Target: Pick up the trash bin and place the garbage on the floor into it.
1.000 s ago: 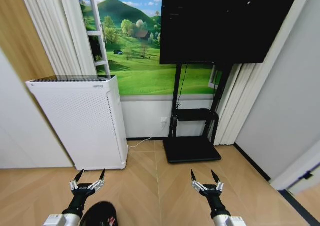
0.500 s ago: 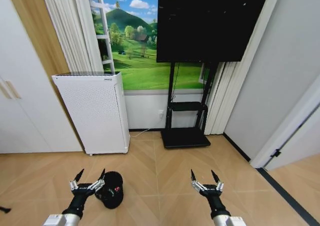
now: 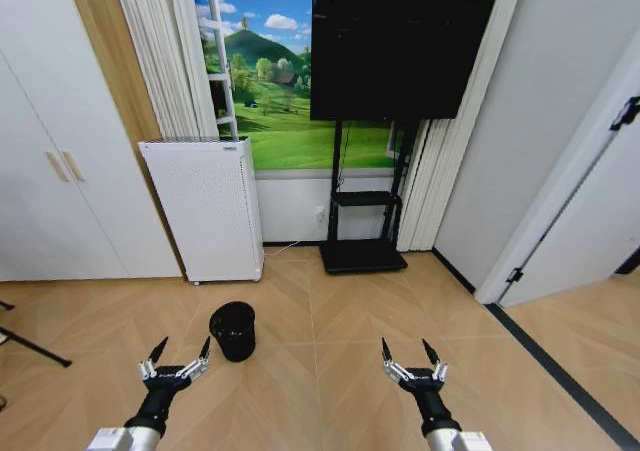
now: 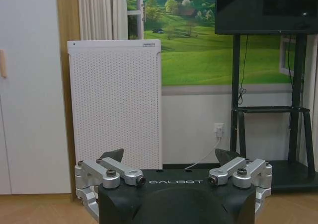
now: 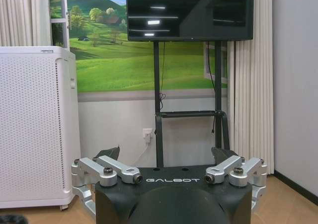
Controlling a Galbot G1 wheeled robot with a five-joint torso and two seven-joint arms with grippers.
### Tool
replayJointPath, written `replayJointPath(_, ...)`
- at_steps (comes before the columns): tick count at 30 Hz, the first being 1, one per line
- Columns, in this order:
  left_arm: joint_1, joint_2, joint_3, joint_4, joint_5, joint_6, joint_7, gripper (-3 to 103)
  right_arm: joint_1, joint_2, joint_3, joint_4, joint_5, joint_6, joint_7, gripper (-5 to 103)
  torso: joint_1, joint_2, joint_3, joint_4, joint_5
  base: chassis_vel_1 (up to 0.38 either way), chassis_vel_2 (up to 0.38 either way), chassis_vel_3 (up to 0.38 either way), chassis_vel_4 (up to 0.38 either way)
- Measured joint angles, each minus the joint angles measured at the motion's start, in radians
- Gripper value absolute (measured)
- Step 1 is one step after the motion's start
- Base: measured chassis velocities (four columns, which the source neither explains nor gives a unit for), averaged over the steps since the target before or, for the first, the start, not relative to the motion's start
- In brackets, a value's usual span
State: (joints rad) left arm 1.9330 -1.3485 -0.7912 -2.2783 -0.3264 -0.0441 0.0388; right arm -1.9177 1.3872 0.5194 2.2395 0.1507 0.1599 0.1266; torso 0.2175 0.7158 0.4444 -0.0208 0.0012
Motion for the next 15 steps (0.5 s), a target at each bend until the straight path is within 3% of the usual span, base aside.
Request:
replayJointPath(2, 0.000, 0.000, 0.000, 0.000, 0.000, 0.000, 0.000, 100, 0.000, 0.000, 0.000, 0.000, 0.000, 0.000, 0.000, 100, 0.000, 0.000, 0.000, -0.0001, -0.0017, 0.348, -0.359, -0.361, 0.339)
replayJointPath(5, 0.000, 0.000, 0.000, 0.000, 0.000, 0.000, 0.000, 100, 0.000, 0.000, 0.000, 0.000, 0.000, 0.000, 0.000, 100, 0.000, 0.000, 0.000, 0.0001, -0.0019, 0.350, -0.347, -0.357, 0.347)
replayJointPath(6, 0.000, 0.000, 0.000, 0.000, 0.000, 0.000, 0.000, 100, 0.000, 0.000, 0.000, 0.000, 0.000, 0.000, 0.000, 100, 0.000, 0.000, 0.000, 0.0000, -0.0003, 0.399, -0.337, -0.367, 0.355)
replayJointPath(9, 0.000, 0.000, 0.000, 0.000, 0.000, 0.000, 0.000, 100, 0.000, 0.000, 0.000, 0.000, 0.000, 0.000, 0.000, 100, 0.000, 0.000, 0.000, 0.0000, -0.0020, 0.348, -0.385, -0.365, 0.345)
replayJointPath(11, 0.000, 0.000, 0.000, 0.000, 0.000, 0.000, -0.001, 100, 0.000, 0.000, 0.000, 0.000, 0.000, 0.000, 0.000, 100, 0.000, 0.000, 0.000, 0.0001, -0.0003, 0.364, -0.340, -0.377, 0.347)
replayJointPath(15, 0.000, 0.000, 0.000, 0.000, 0.000, 0.000, -0.001, 100, 0.000, 0.000, 0.000, 0.000, 0.000, 0.000, 0.000, 100, 0.000, 0.000, 0.000, 0.0001, -0.0018, 0.342, -0.337, -0.325, 0.322)
